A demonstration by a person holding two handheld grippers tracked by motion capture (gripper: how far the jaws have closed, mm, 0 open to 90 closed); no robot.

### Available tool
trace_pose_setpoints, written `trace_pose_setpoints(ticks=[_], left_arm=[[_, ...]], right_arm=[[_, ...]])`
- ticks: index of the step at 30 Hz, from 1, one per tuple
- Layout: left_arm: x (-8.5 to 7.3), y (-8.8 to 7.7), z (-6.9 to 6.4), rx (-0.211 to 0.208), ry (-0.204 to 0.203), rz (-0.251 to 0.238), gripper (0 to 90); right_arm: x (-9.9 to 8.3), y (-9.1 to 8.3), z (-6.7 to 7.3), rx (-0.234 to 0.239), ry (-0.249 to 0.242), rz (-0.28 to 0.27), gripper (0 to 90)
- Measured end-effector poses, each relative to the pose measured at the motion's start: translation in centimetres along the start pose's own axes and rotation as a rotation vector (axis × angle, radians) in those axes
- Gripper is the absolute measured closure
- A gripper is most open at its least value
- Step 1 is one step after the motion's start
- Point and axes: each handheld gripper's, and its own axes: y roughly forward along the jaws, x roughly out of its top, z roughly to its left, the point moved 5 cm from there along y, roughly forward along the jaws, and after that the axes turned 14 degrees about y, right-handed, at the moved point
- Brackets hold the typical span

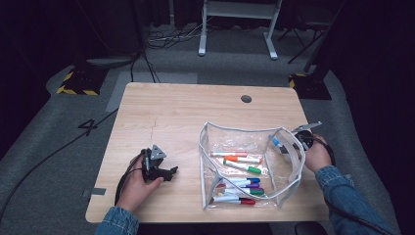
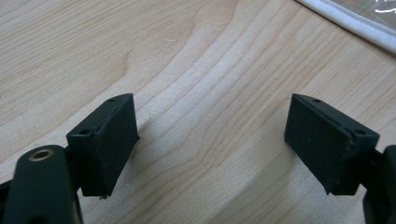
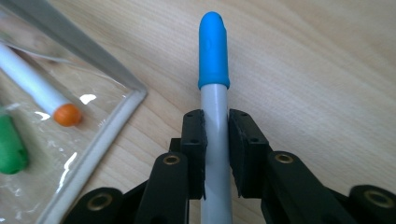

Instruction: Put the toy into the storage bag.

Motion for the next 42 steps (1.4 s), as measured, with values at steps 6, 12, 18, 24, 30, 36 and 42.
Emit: trace_pose_setpoints(ticks=[6,12,18,24,30,36,42], left_arm=[[0.0,0.0,0.0,0.000,-0.001,-0.001,17.7],[0.0,0.0,0.1,0.001,0.011,0.003,17.3],[0.2,0.2,0.2,0.000,0.009,0.000,16.8],[0.2,0.2,0.2,0.001,0.008,0.003,16.7],[0.2,0.3,0.2,-0.003,0.007,0.002,16.7],[0.2,0.3,0.2,0.000,0.006,0.001,16.7],[0.3,0.3,0.3,0.002,0.007,0.002,16.6]], right_arm=[[1.5,-3.5,0.7,0.012,-0.005,-0.033,77.1],[2.7,-7.0,1.9,0.026,-0.020,-0.057,77.1],[3.7,-9.7,3.1,0.046,-0.036,-0.075,77.1],[5.1,-12.7,4.5,0.067,-0.061,-0.122,77.1],[6.2,-15.5,6.8,0.094,-0.115,-0.152,77.1],[6.5,-16.6,10.0,0.152,-0.168,-0.159,77.1],[6.9,-16.6,13.1,0.198,-0.229,-0.147,77.0]])
